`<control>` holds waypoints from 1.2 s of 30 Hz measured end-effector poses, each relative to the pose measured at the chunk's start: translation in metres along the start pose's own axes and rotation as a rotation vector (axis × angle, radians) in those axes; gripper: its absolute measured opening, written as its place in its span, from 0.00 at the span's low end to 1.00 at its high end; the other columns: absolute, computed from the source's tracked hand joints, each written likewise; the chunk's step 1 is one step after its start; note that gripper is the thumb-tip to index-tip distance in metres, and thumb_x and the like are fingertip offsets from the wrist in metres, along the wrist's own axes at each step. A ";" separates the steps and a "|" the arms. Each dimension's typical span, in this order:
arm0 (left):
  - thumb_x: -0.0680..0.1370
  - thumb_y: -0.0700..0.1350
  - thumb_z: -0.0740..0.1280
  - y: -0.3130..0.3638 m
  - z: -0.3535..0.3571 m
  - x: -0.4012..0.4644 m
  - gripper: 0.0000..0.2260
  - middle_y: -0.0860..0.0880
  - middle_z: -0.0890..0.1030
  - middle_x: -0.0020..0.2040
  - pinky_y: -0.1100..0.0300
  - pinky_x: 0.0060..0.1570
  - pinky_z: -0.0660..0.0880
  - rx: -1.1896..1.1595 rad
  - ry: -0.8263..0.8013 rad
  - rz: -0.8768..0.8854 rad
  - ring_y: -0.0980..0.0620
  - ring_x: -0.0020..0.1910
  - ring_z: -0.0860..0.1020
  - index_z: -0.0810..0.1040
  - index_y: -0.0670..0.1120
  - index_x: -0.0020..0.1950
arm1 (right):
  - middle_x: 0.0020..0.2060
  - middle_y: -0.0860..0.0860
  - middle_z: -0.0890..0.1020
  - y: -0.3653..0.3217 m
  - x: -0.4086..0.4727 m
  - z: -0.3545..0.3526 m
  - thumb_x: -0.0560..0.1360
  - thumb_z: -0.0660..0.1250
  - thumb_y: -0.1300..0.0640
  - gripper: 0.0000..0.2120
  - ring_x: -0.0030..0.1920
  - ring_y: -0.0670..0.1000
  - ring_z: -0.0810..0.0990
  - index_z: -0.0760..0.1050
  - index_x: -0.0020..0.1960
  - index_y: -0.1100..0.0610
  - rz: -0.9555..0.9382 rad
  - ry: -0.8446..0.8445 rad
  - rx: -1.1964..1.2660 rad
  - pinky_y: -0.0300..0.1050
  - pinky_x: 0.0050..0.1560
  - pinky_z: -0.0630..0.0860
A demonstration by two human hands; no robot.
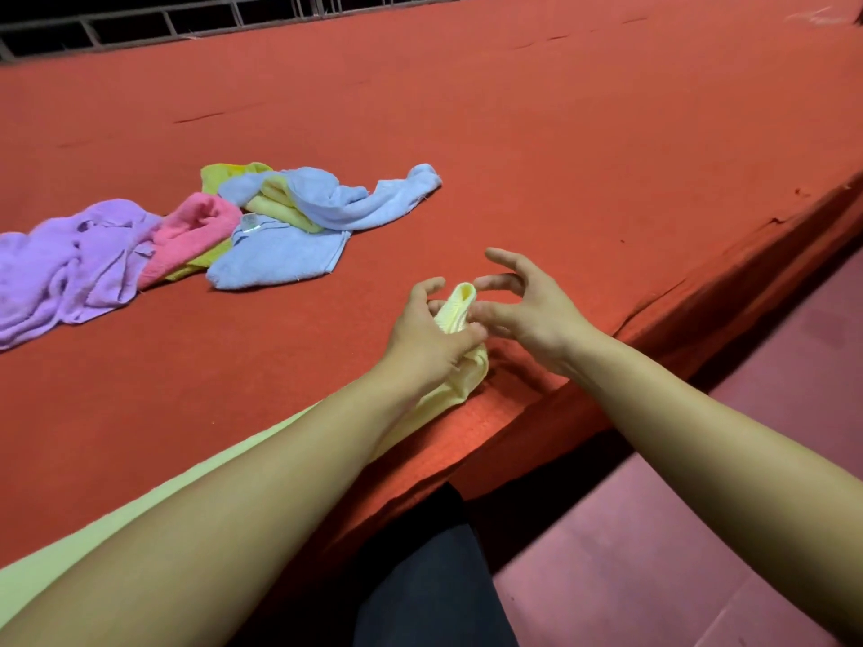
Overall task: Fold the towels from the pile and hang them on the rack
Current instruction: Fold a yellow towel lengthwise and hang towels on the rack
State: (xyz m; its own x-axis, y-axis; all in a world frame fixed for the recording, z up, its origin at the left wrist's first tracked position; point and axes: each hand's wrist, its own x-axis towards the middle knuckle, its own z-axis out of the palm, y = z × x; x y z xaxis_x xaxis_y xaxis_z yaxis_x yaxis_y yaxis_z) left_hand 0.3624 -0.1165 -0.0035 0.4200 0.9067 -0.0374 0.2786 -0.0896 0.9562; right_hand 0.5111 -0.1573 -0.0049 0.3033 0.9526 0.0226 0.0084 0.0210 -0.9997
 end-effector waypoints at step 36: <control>0.77 0.30 0.65 -0.029 -0.187 -0.137 0.20 0.49 0.81 0.54 0.61 0.37 0.77 -0.320 0.456 0.090 0.57 0.41 0.81 0.72 0.52 0.63 | 0.53 0.53 0.82 -0.084 0.002 0.214 0.78 0.68 0.58 0.18 0.51 0.45 0.79 0.74 0.68 0.51 -0.225 -0.831 -0.414 0.44 0.55 0.75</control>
State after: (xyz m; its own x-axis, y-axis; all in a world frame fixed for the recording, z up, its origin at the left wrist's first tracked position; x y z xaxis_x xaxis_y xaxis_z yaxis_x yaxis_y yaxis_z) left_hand 0.1354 -0.1610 0.0286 -0.0058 0.9939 0.1097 -0.0469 -0.1098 0.9928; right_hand 0.3072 -0.0927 0.0789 -0.5193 0.8534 0.0460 0.3692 0.2725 -0.8885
